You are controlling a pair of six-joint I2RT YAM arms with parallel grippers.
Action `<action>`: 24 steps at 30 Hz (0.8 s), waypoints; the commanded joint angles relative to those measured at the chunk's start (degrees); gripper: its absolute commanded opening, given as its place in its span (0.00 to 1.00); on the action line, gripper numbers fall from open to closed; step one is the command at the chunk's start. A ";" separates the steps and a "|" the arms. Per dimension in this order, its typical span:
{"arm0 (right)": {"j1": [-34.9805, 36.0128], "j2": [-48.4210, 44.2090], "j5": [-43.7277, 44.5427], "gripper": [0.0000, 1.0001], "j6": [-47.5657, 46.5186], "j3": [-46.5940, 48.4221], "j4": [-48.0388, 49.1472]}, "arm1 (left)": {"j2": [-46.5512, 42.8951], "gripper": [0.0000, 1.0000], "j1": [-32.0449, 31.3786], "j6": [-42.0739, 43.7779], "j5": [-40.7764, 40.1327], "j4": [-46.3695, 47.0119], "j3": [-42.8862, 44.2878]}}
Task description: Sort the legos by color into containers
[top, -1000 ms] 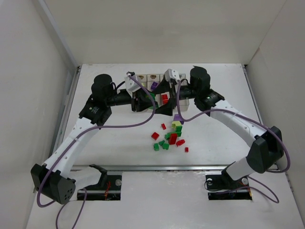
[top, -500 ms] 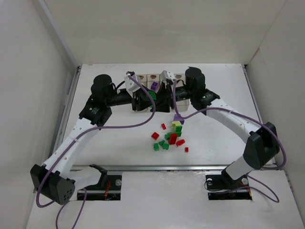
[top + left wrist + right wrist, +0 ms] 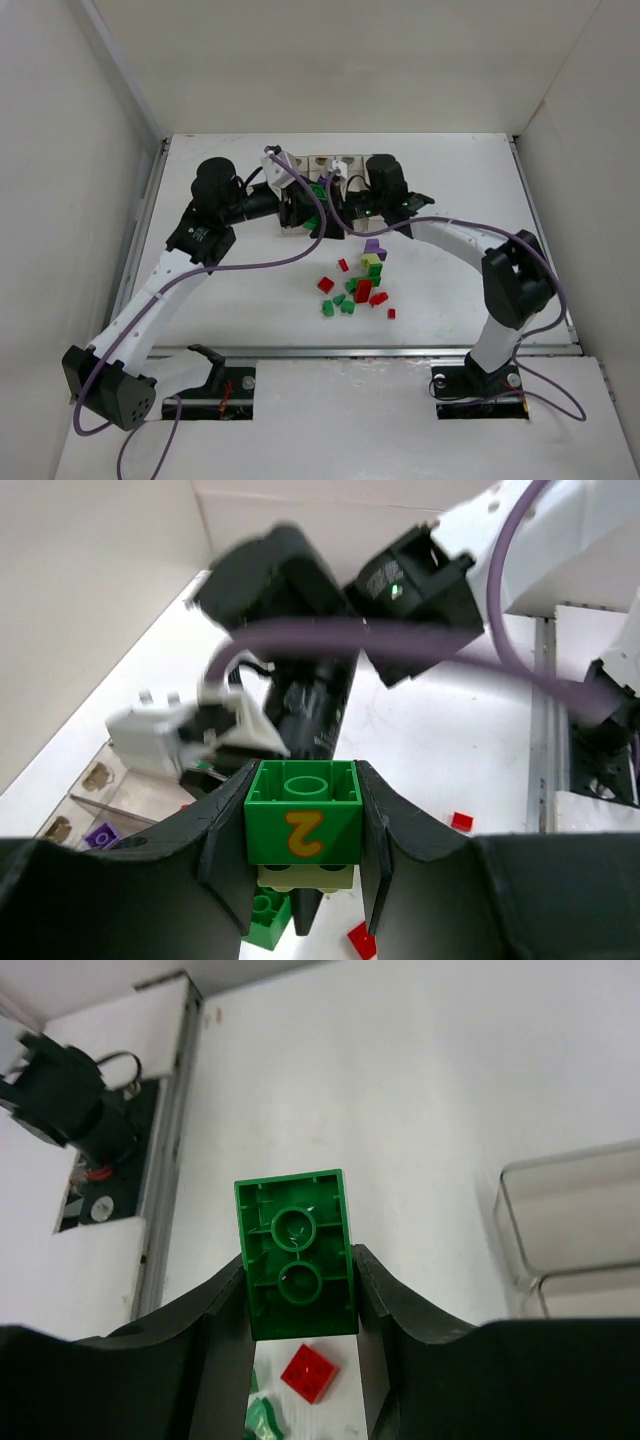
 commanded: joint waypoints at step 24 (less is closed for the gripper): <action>-16.99 16.95 51.77 0.62 21.08 15.75 -14.70 | -3.76 0.00 0.35 2.94 -15.64 -2.81 -4.29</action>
